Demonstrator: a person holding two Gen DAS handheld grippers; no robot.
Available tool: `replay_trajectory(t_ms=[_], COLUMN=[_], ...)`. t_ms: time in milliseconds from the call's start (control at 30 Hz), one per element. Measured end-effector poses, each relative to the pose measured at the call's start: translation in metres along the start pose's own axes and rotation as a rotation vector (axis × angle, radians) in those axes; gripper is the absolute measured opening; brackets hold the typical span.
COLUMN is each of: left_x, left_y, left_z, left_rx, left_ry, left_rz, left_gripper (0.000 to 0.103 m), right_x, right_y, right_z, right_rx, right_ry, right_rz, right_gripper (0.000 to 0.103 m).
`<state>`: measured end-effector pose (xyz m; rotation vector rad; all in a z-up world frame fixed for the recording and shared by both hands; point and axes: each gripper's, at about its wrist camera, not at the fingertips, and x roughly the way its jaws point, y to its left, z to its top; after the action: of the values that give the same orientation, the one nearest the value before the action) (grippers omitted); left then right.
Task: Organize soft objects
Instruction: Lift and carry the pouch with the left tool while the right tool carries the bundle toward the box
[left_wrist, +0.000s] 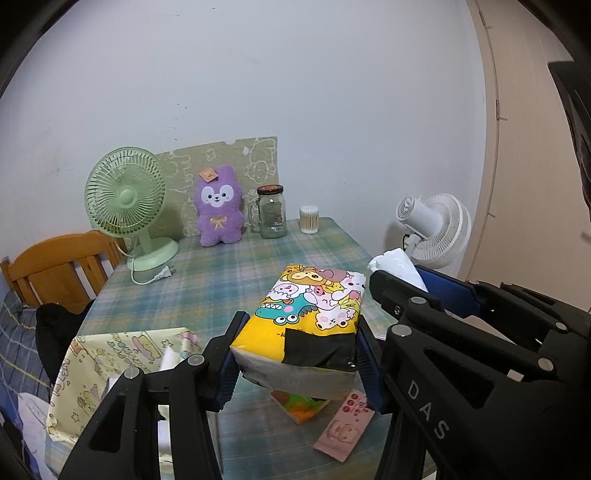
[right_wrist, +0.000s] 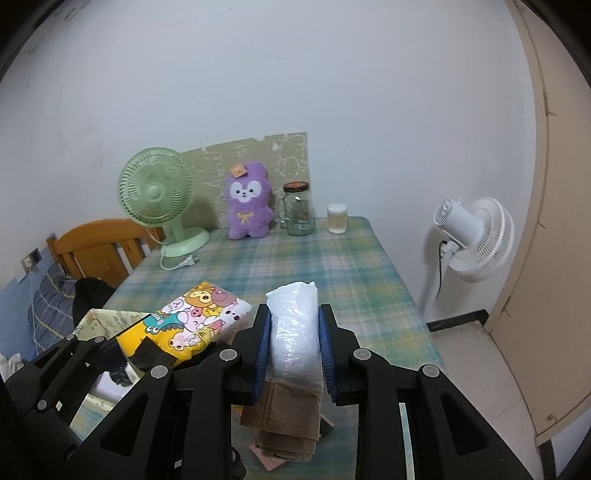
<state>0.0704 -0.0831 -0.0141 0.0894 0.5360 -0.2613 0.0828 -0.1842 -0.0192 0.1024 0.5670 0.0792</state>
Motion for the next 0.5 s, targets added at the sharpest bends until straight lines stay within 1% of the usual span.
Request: replay_trajectory(t_ms=[267, 500], left_x=[-0.009, -0.012], left_y=[0.035, 0.065], left_z=[0.002, 0.000], left_rx=[-0.019, -0.031], left_ry=[-0.017, -0.022], left_rz=[0.026, 0.067], left_gripper=[0.057, 0.057], right_x=[0.003, 0.014], right_y=[0.035, 0.065], right_z=[0.007, 0.011], right_rx=[-0.038, -0.064], right_ry=[-0.017, -0.018], right_rz=[0.045, 0.090], right_gripper=[0.028, 0.028])
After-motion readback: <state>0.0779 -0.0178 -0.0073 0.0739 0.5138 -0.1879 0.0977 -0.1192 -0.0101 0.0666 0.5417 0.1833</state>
